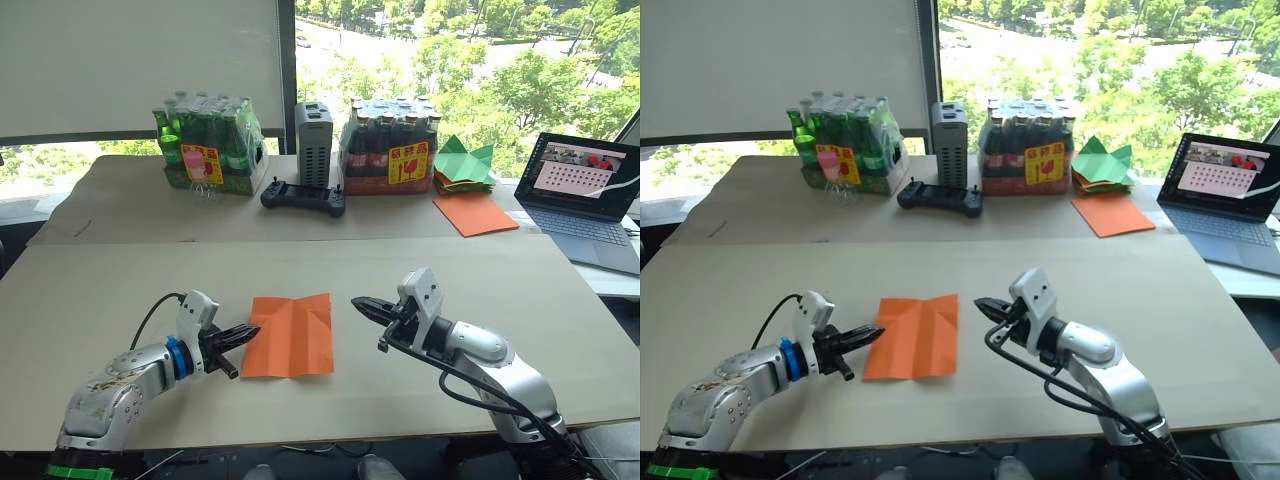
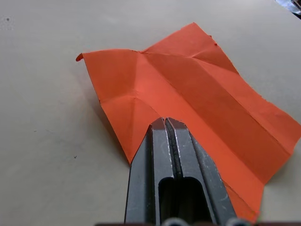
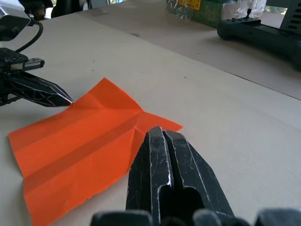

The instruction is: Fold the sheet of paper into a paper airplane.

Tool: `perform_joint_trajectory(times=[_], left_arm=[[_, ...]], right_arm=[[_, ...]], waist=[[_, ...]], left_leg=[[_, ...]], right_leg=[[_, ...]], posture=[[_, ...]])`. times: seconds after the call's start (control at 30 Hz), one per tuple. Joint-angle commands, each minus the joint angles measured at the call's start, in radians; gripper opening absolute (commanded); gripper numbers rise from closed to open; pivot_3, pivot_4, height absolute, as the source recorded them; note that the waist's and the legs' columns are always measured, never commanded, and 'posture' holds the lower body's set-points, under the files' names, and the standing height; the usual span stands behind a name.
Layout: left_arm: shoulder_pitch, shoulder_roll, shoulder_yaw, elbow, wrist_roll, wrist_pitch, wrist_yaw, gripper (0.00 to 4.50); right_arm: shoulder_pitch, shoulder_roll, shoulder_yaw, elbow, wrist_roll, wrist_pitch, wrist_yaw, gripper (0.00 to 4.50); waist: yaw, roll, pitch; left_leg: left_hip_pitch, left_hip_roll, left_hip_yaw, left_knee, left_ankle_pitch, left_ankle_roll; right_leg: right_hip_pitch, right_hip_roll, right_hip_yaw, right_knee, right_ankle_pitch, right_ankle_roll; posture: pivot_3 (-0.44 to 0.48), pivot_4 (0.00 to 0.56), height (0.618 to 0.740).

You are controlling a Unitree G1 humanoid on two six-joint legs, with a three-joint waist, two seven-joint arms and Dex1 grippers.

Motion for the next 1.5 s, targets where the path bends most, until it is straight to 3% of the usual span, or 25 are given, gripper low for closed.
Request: perform_joint_trajectory(times=[0.03, 0.43, 1.5], left_arm=[[-0.022, -0.023, -0.027, 0.028, 0.038, -0.041, -0.013, 0.02], [0.003, -0.039, -0.064, 0.073, 0.102, -0.068, -0.034, 0.02], [0.015, -0.043, -0.061, 0.069, 0.116, -0.074, -0.034, 0.02]], right_arm=[[-0.003, 0.006, 0.001, -0.024, -0.009, -0.013, -0.006, 0.00], [0.026, -0.006, 0.050, 0.000, -0.080, -0.019, 0.000, 0.00], [-0.038, 0.034, 0.193, 0.156, -0.193, -0.096, 0.114, 0.00]], waist=[[-0.001, 0.000, 0.000], [0.000, 0.000, 0.000], [-0.001, 0.001, 0.000]], left_leg=[[0.000, 0.000, 0.000, 0.000, 0.000, 0.000], [0.001, 0.000, 0.000, 0.000, 0.000, 0.000], [0.002, 0.000, 0.000, 0.000, 0.000, 0.000]], right_leg=[[0.000, 0.000, 0.000, 0.000, 0.000, 0.000], [0.001, 0.000, 0.000, 0.001, 0.000, 0.000], [0.001, 0.000, 0.000, 0.001, 0.000, 0.000]], posture=[[0.000, 0.150, 0.740], [0.000, 0.150, 0.740], [0.000, 0.150, 0.740]])
